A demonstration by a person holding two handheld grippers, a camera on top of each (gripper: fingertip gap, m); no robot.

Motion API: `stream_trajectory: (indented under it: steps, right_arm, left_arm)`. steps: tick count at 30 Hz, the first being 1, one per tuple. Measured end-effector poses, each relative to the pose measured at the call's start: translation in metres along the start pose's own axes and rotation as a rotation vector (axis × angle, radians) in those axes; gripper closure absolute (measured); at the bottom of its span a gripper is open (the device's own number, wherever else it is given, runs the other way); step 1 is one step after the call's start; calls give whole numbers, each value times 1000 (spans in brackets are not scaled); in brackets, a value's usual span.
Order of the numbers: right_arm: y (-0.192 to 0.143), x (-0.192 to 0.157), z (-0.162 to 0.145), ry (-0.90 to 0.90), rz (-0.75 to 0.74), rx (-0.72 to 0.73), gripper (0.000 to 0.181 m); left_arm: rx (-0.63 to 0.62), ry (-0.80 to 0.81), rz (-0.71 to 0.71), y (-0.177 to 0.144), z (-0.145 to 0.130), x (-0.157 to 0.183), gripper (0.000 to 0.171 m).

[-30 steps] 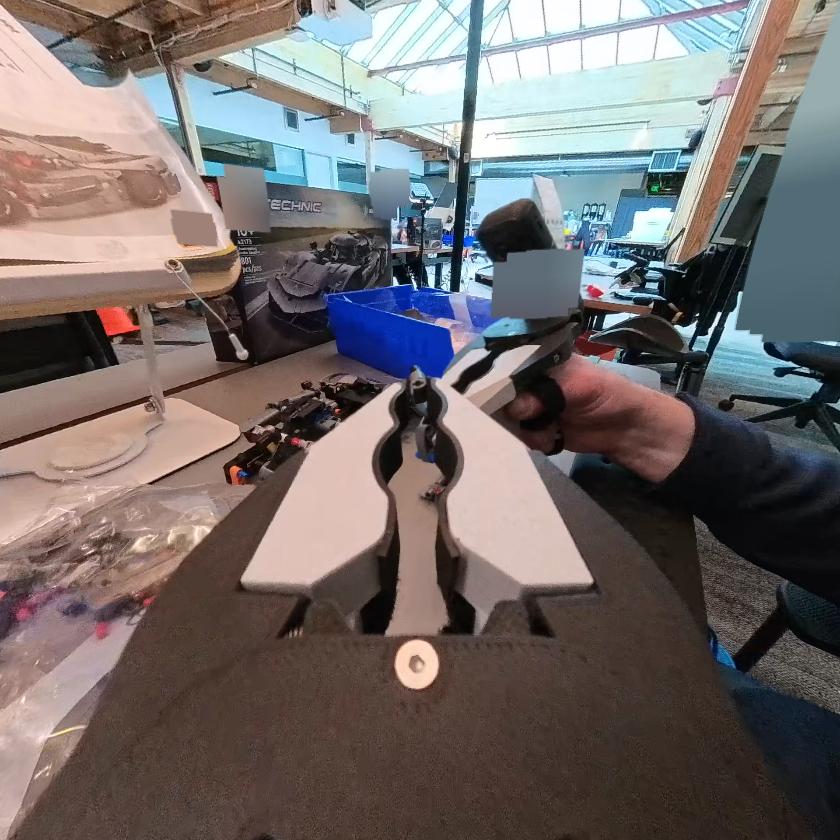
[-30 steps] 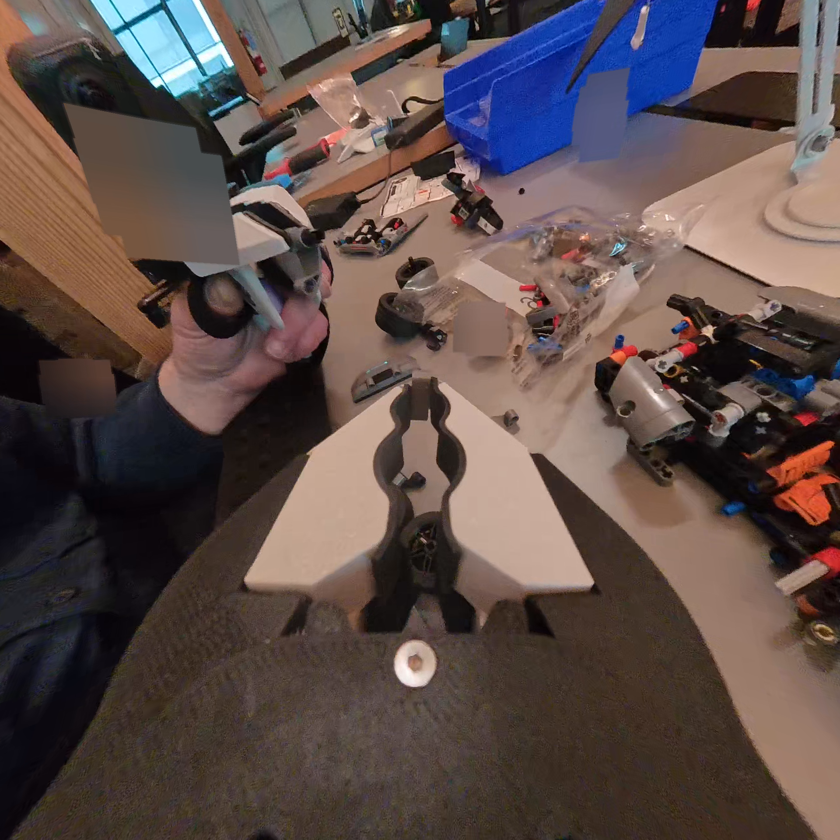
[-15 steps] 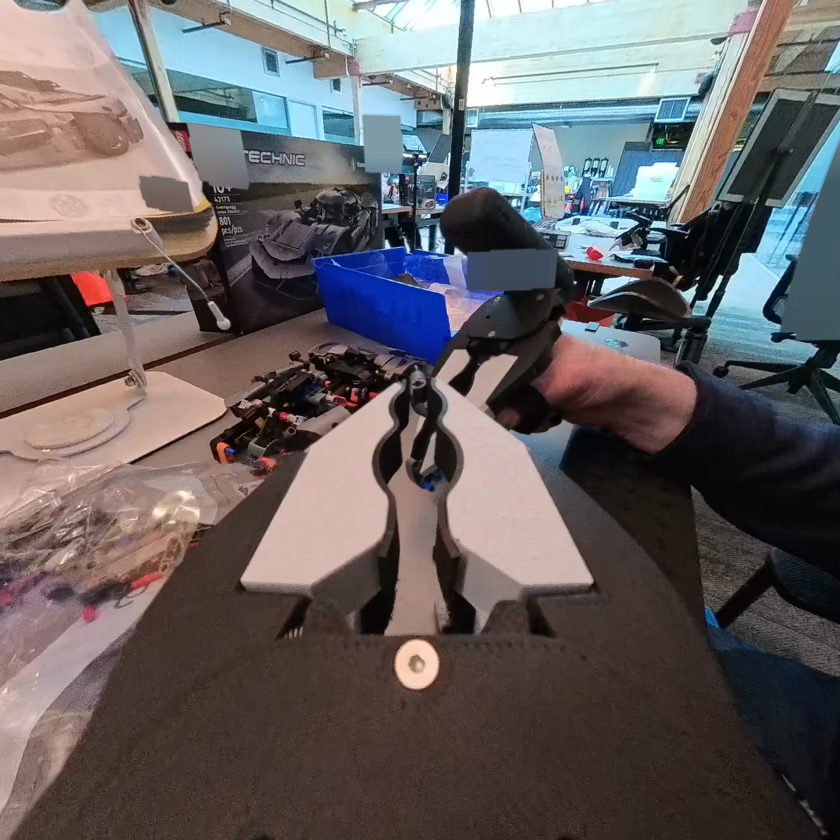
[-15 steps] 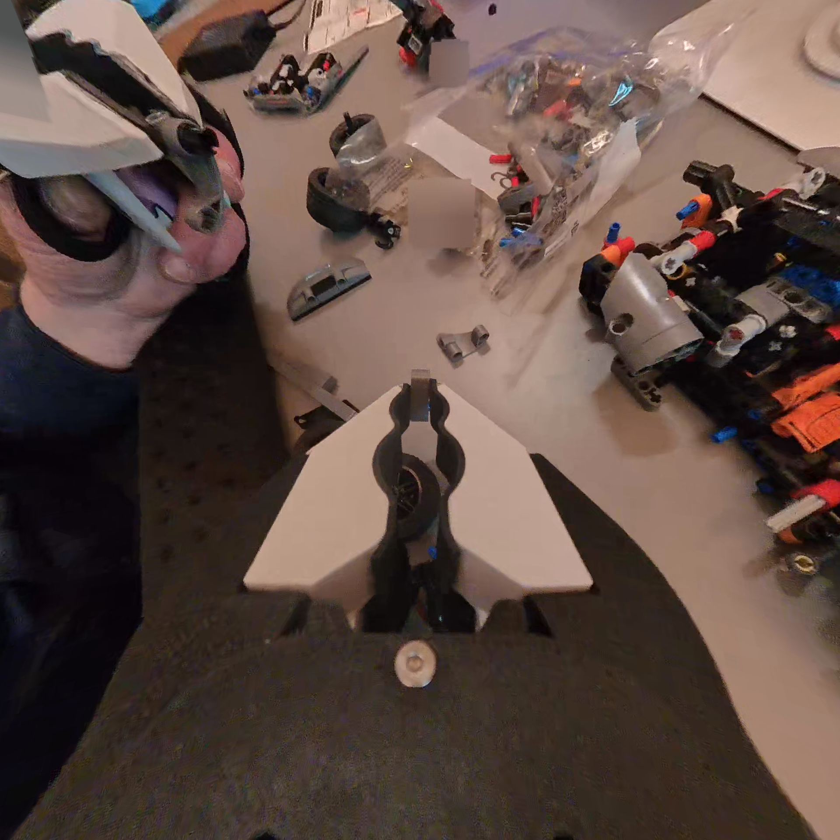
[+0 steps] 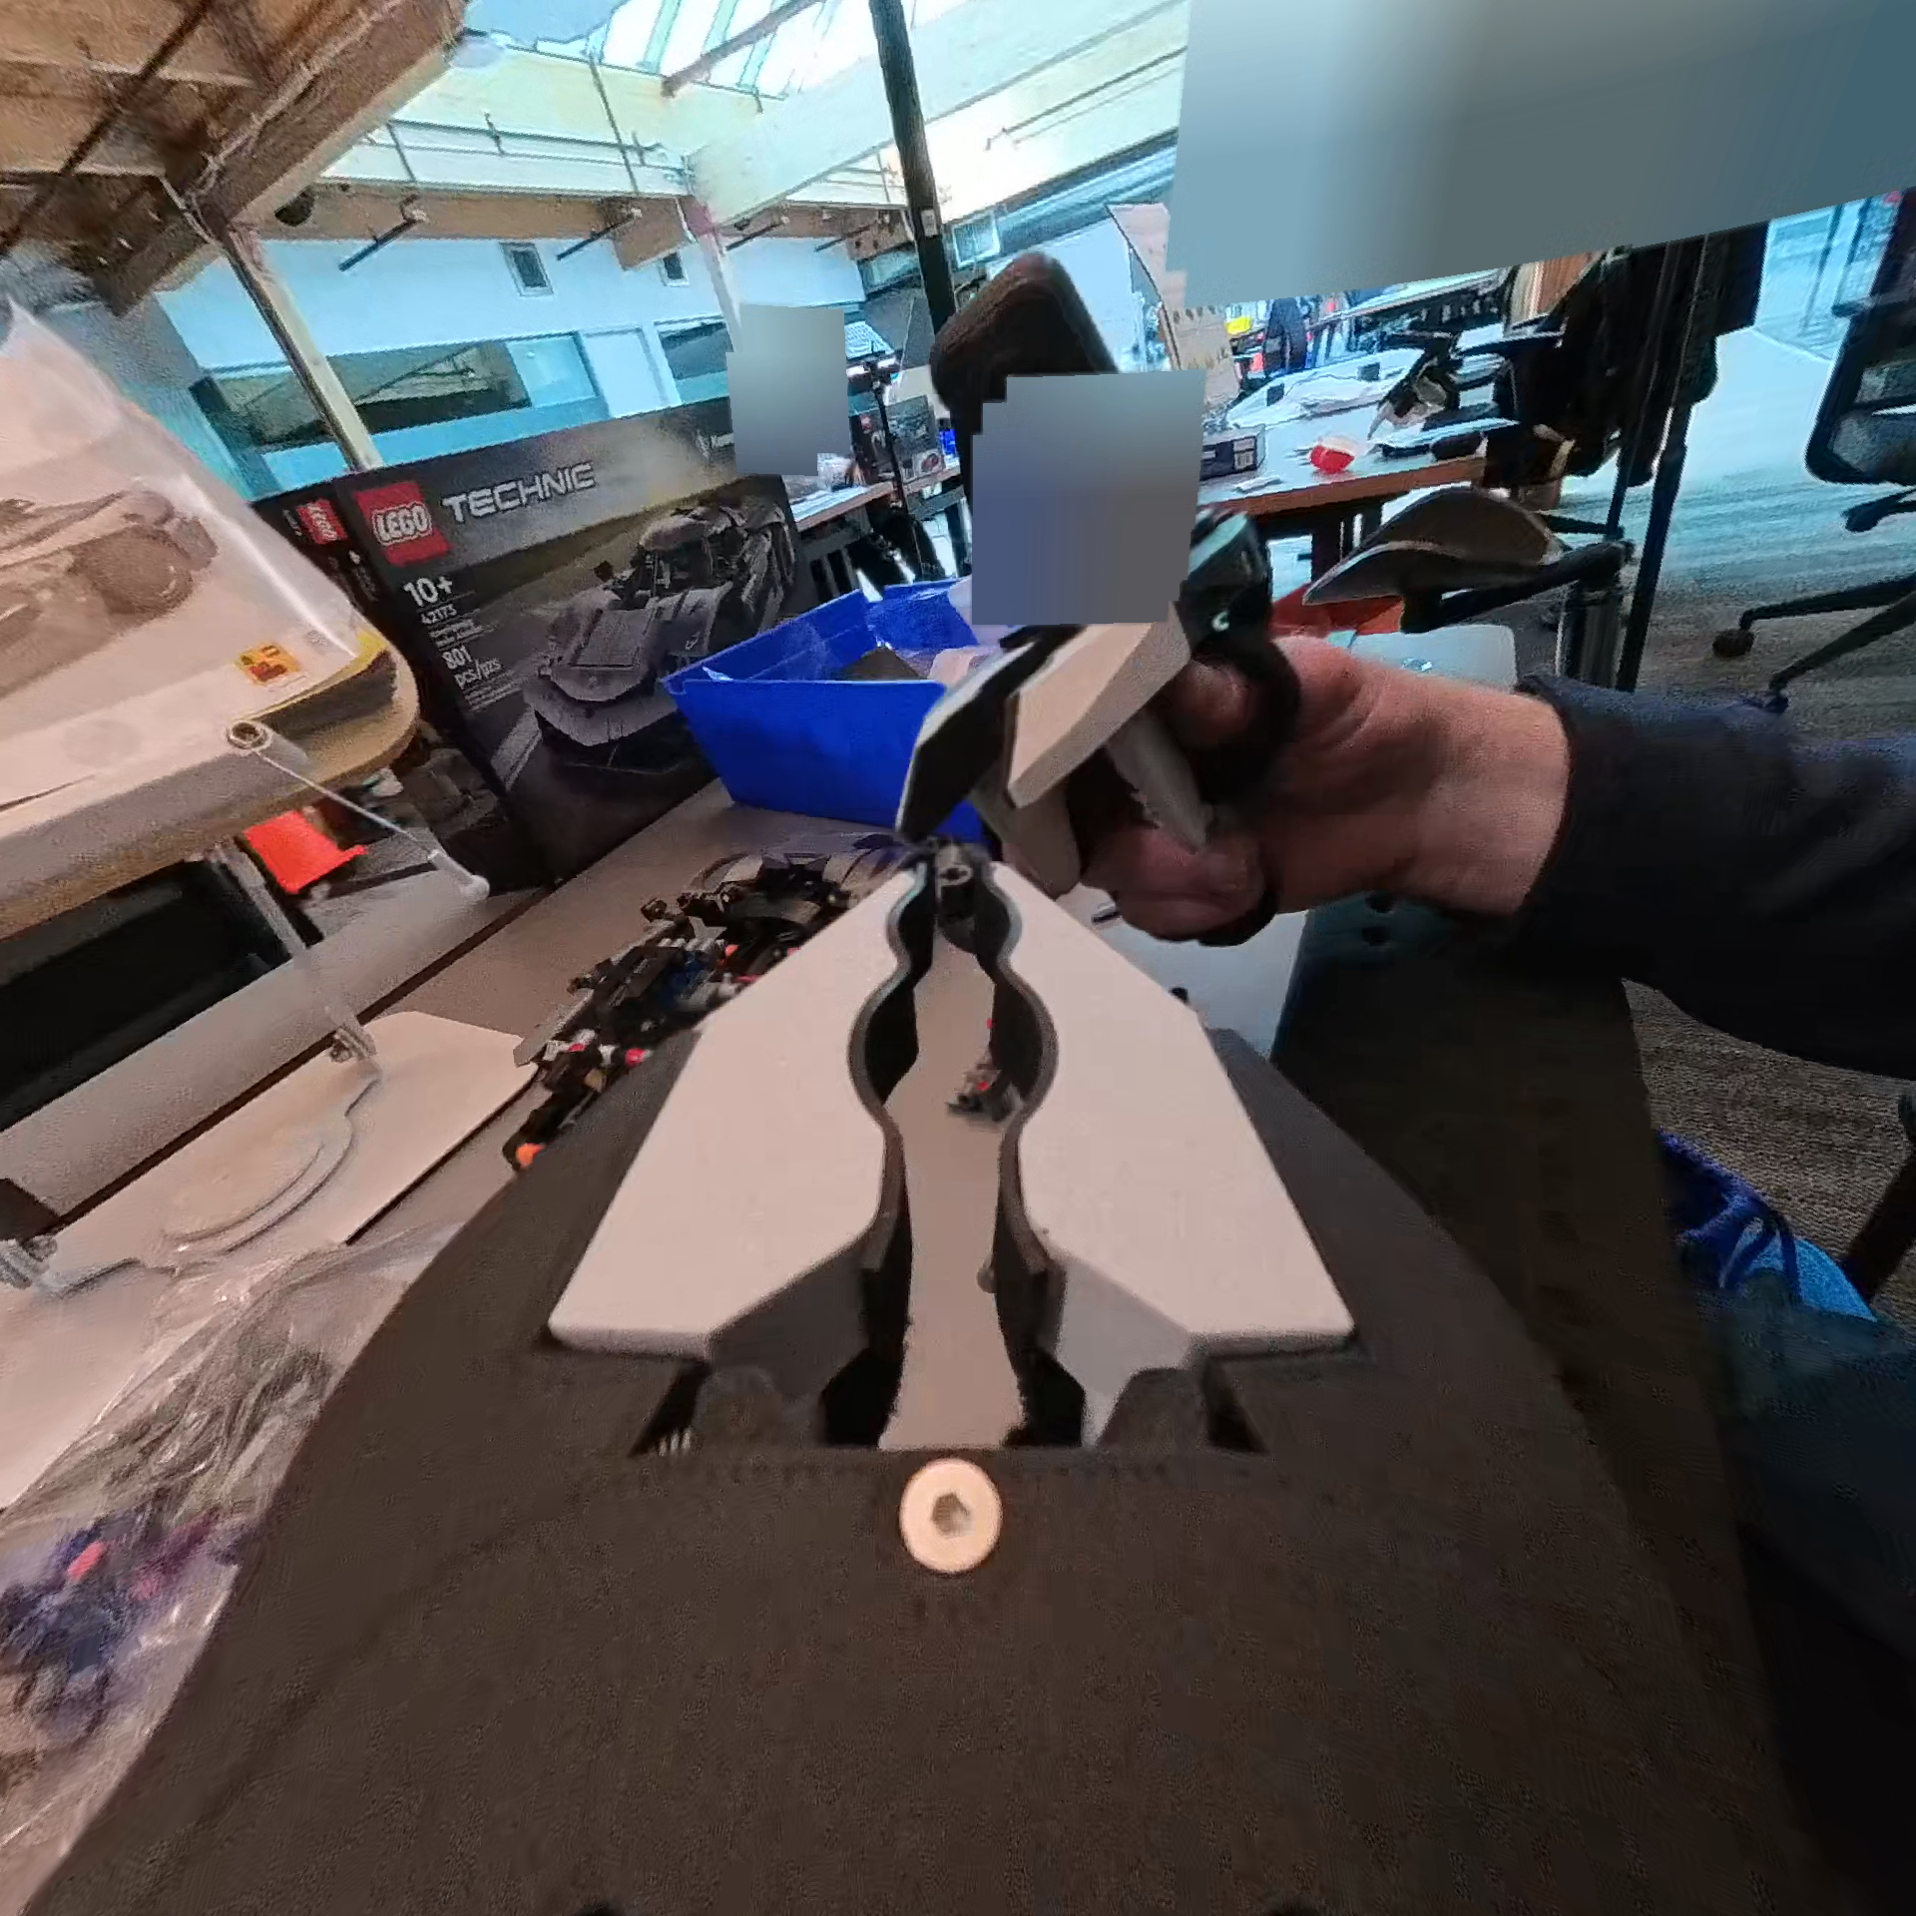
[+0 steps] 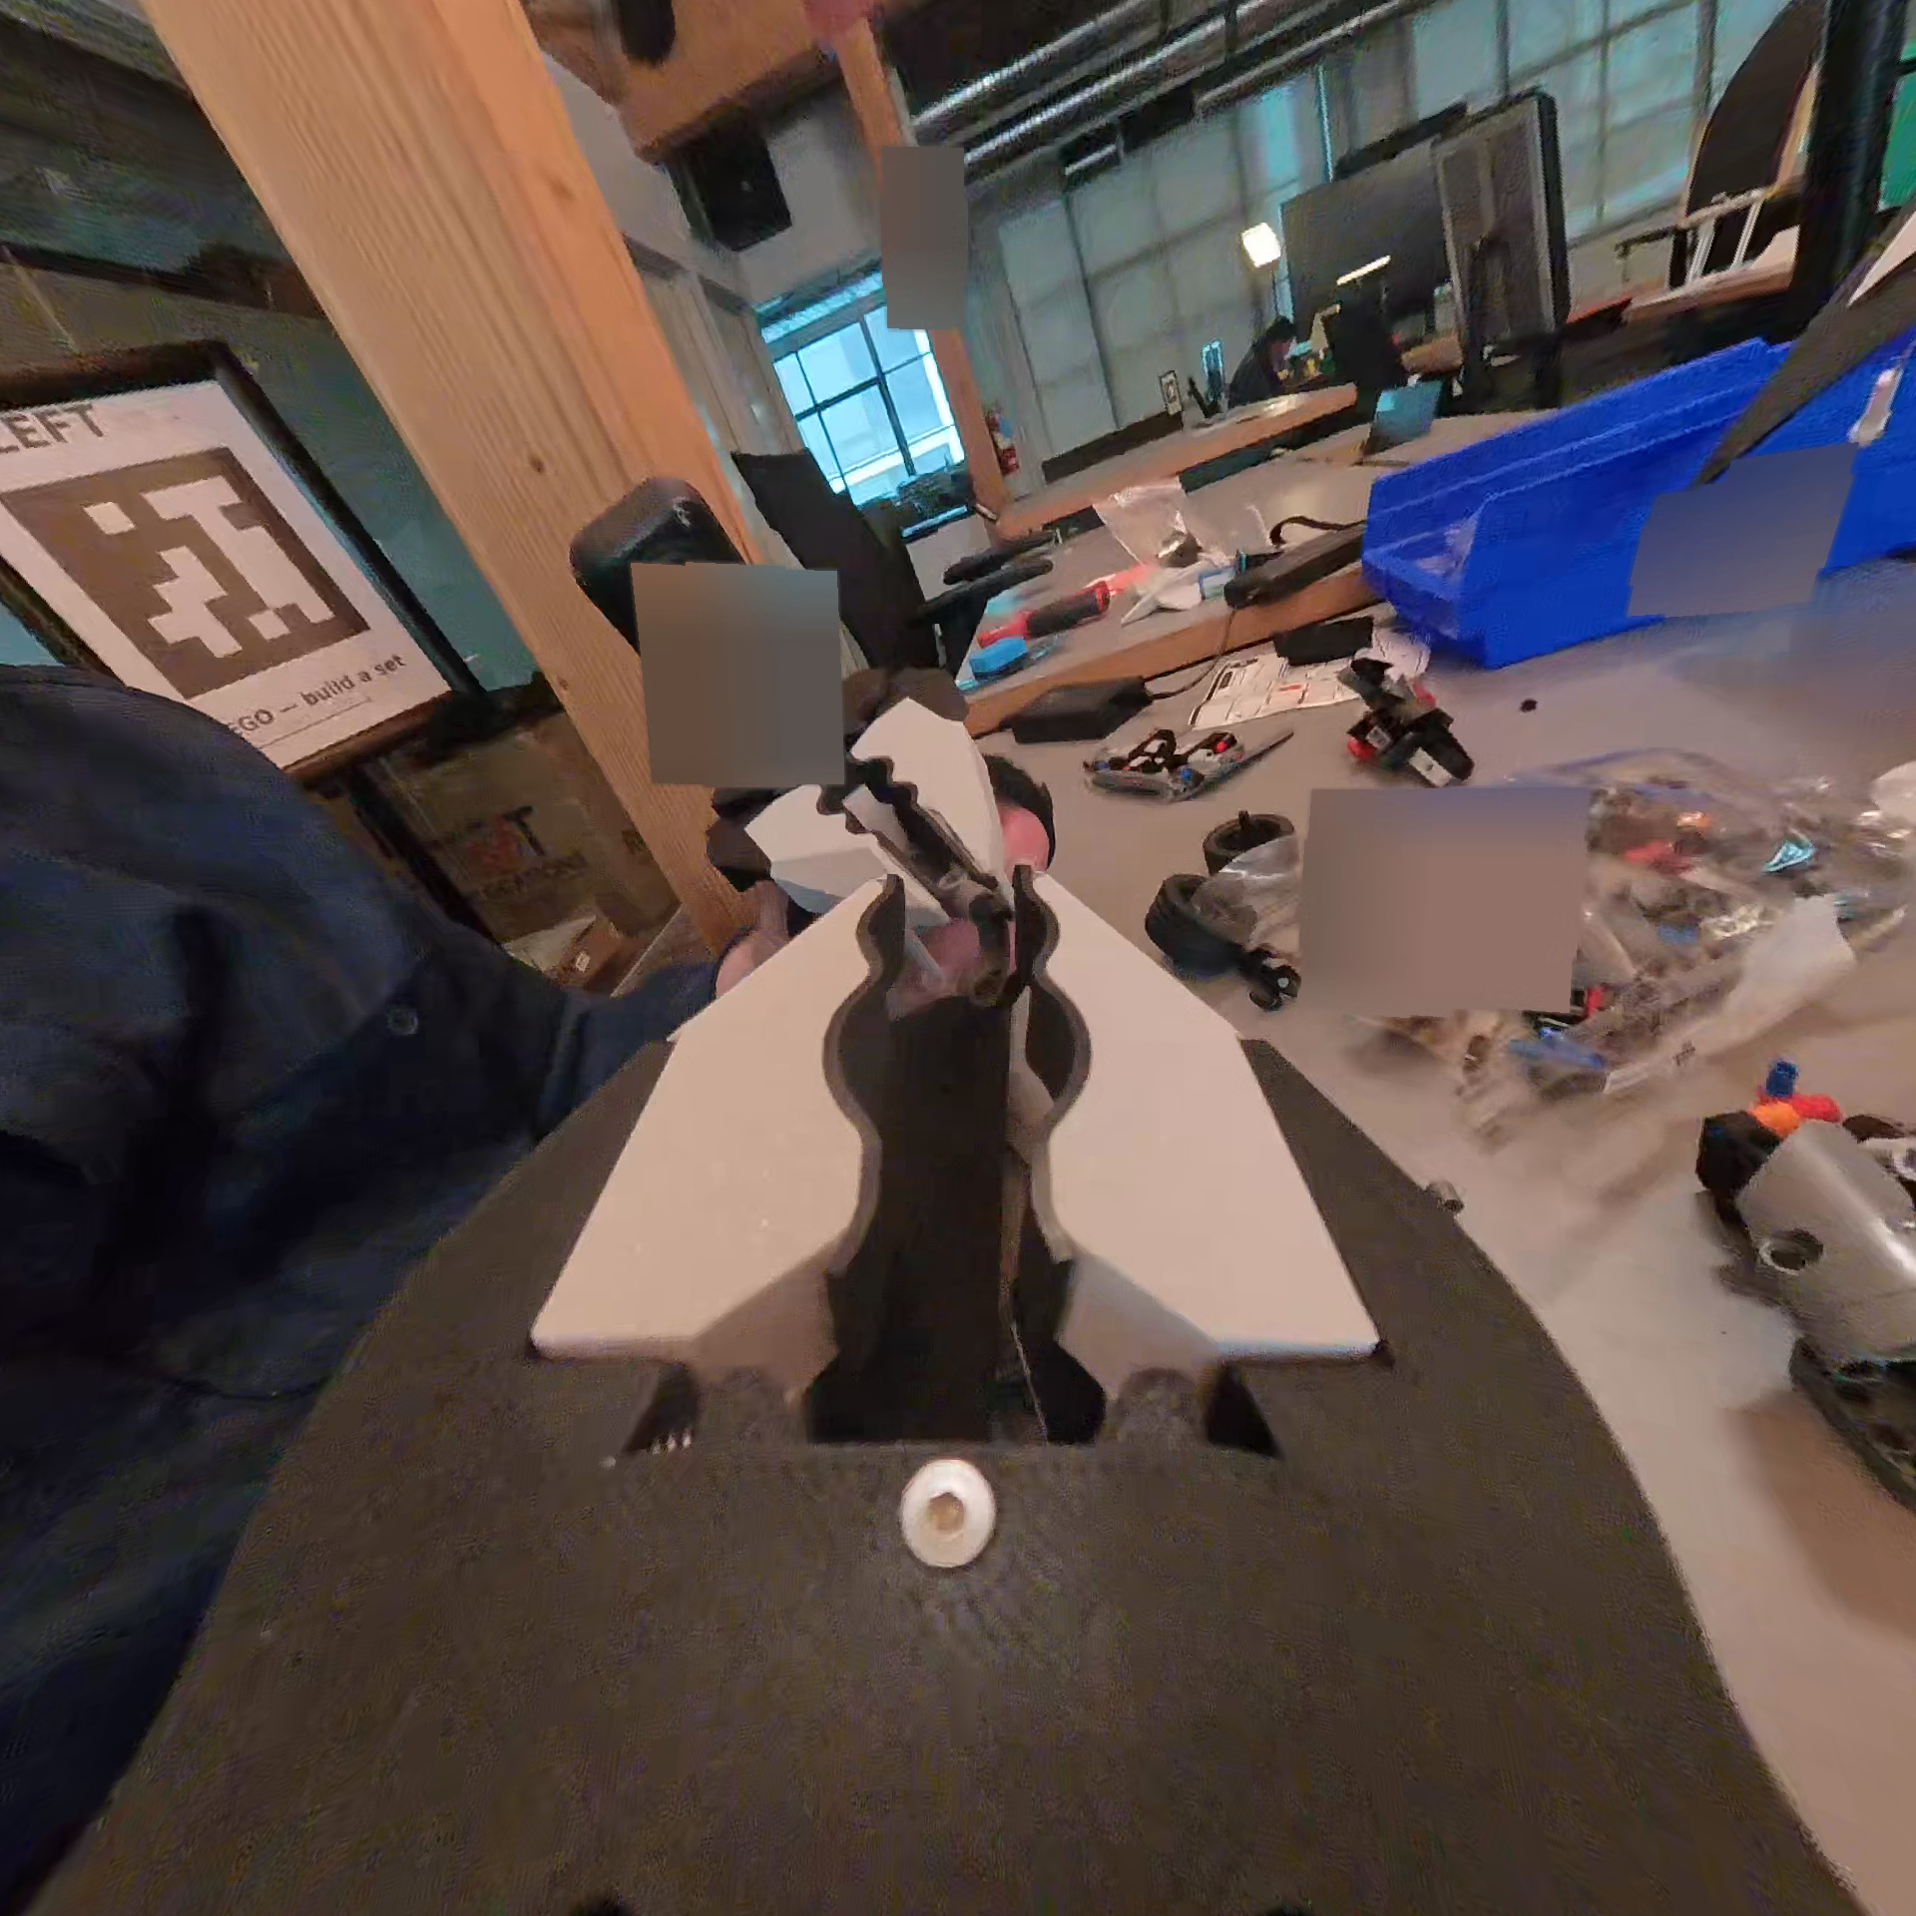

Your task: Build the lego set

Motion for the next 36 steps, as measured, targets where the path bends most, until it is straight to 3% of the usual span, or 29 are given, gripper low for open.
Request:
stream_trajectory:
  steps: [9, 14, 22, 27, 30, 36]
  right_arm:
    - [4, -21, 9, 51, 176, 121, 180]
    - [4, -22, 14, 81, 201, 188, 173]
    - [3, -22, 16, 53, 162, 200, 180]
    - [0, -25, 20, 57, 188, 265, 179]
    - [0, -23, 21, 72, 187, 276, 170]
    - [0, -26, 21, 64, 207, 280, 179]
  left_arm:
    - [249, -132, -30, -8, 29, -1, 167]
    - [253, -134, -5, -6, 30, -4, 167]
    - [175, -69, 37, 2, 26, 1, 167]
    - [211, -68, 74, 2, 33, 3, 168]
    - [251, -89, 98, -3, 37, 1, 168]
    - [278, -146, 93, -4, 37, 0, 168]
Point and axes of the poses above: each gripper's, where its closed fingertips meet, y out along the fingers, z out of its top, x = y × z across the jaws, the point moved 4 cm from there along -y, back along the fingers, and after that the axes turned 13 degrees about y, right-handed, at the moved point
